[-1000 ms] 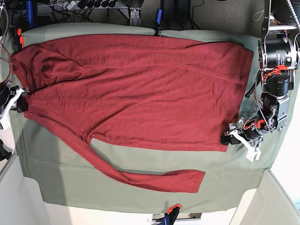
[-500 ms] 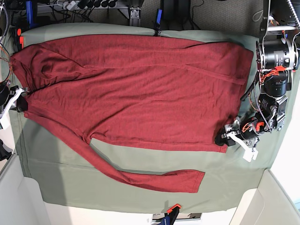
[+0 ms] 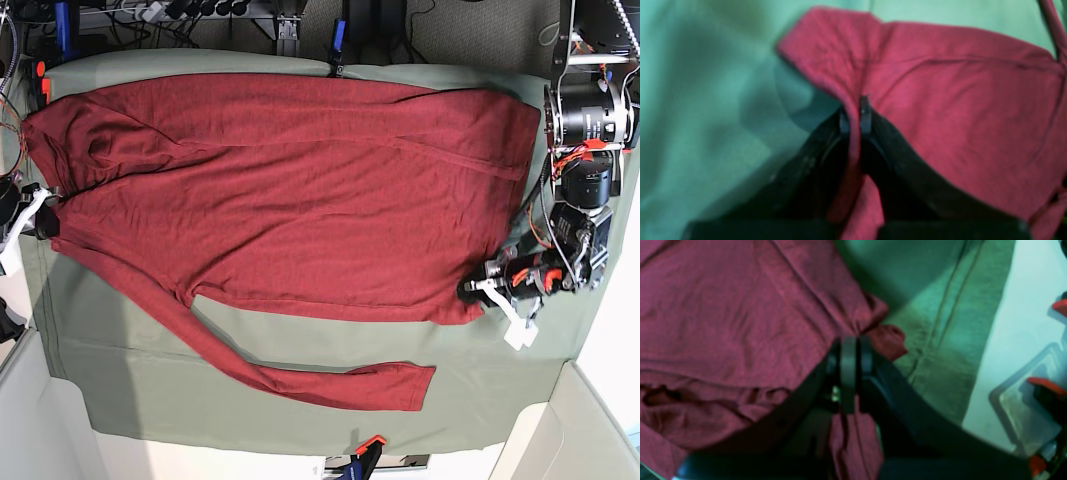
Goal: Fold the T-shirt properly
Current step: 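Drag the hem corner with the left gripper toward the collar, folding lengthwise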
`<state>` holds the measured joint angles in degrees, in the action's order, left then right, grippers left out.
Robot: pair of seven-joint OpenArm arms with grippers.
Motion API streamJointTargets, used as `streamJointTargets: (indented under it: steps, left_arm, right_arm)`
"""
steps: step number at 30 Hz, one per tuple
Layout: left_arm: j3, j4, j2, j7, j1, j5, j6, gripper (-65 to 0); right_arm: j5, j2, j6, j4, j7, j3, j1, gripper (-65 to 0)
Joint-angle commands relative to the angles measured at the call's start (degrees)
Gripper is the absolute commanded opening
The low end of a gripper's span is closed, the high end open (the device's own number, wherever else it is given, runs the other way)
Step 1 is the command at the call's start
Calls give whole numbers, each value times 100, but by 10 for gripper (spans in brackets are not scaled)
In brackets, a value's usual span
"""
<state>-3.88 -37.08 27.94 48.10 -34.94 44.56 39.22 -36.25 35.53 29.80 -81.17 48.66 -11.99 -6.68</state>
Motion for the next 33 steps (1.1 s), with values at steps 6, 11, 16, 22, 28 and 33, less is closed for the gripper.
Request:
streamJointTargets:
  steps: [6,11,16,22,28,33]
  left_arm:
    - [20,-1639,533,973,15,898,78,-650]
    - [20,-3331,907,1174,824,960,78,-650]
    - [20,-4472,1178,1078,1803,638,78,-650]
    - [20,-5261,1309,953,2529,271,78,-650]
    - [22,-6015,1626,957,3025,170,78,-650]
    - [133,-6273,1928,957,3333,170,78,-650]
  right_arm:
    - [-85,146,22,-85,-129,-66,-120,-650]
    - [-83,146,22,-85,-125,-66,-120,-650]
    - [-61,146,22,-85,-103,-66,-120,-650]
    - [-63,146,22,-85,-81,-66,-116,-650]
    - [-68,151,22,-85,90,-66,-96,-650]
    - [-345,229,184,-94,68,-284,170,-650]
